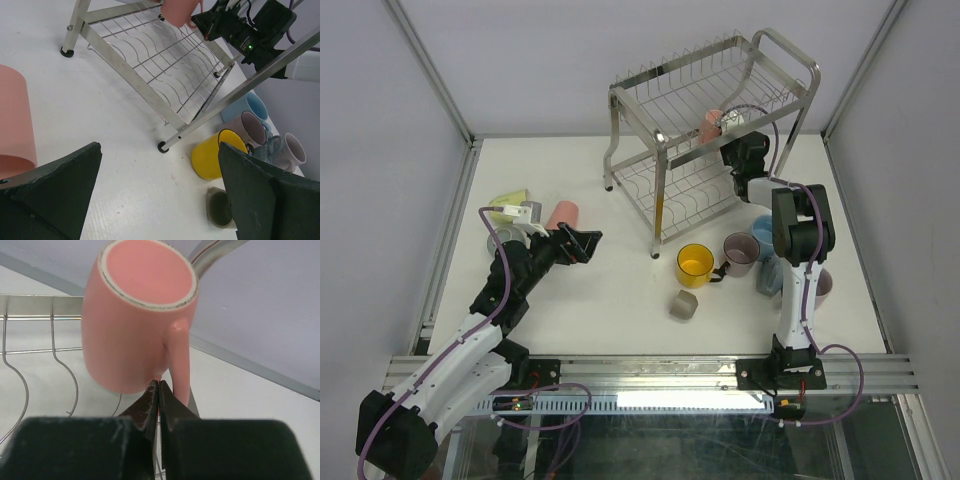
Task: Load the cups into the dish rack
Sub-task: Turn the cup upside down in the dish rack, then pick up the cup at the center of the board.
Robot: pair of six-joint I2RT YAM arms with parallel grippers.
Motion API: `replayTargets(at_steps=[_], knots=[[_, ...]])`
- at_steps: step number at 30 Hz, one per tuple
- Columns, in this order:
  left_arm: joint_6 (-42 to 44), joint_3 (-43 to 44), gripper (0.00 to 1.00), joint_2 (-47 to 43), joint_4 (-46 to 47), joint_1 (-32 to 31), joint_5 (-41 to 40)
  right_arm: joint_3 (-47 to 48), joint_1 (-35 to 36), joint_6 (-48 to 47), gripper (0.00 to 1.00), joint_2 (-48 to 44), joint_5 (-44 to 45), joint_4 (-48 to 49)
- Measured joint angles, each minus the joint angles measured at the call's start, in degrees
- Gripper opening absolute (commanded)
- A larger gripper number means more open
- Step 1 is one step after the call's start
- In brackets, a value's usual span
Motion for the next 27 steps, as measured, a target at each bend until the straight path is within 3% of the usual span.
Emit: replayTargets(at_steps=[3, 6, 11, 17, 27], knots=[[0.00, 0.04, 0.99, -0.04, -0.04, -0.02, 0.00, -0.02, -0.11, -0.02, 0.17, -0.04, -1.75, -0.02], [0.00, 0.07, 0.99, -0.22, -0.11, -0.02, 0.00, -2.14, -0.46, -0.44, 0.22, -1.31, -8.52, -0.44], [0.00, 0.07, 0.99, -1.05, -0.31, -0.02, 0.00, -6.88, -0.13, -4.02, 0.26, -5.29, -17.79, -3.43], [0.00, 0.07, 0.99, -1.33, -0.39, -0.02, 0.00, -8.59, 1.49, -12.07, 0.34, -7.15, -20.17, -5.92], [0.63, 0.09, 0.99, -2.01, -1.40, -0.02, -0.11, -16.72, 1.68, -25.31, 0.35, -15.41, -24.11, -12.57]])
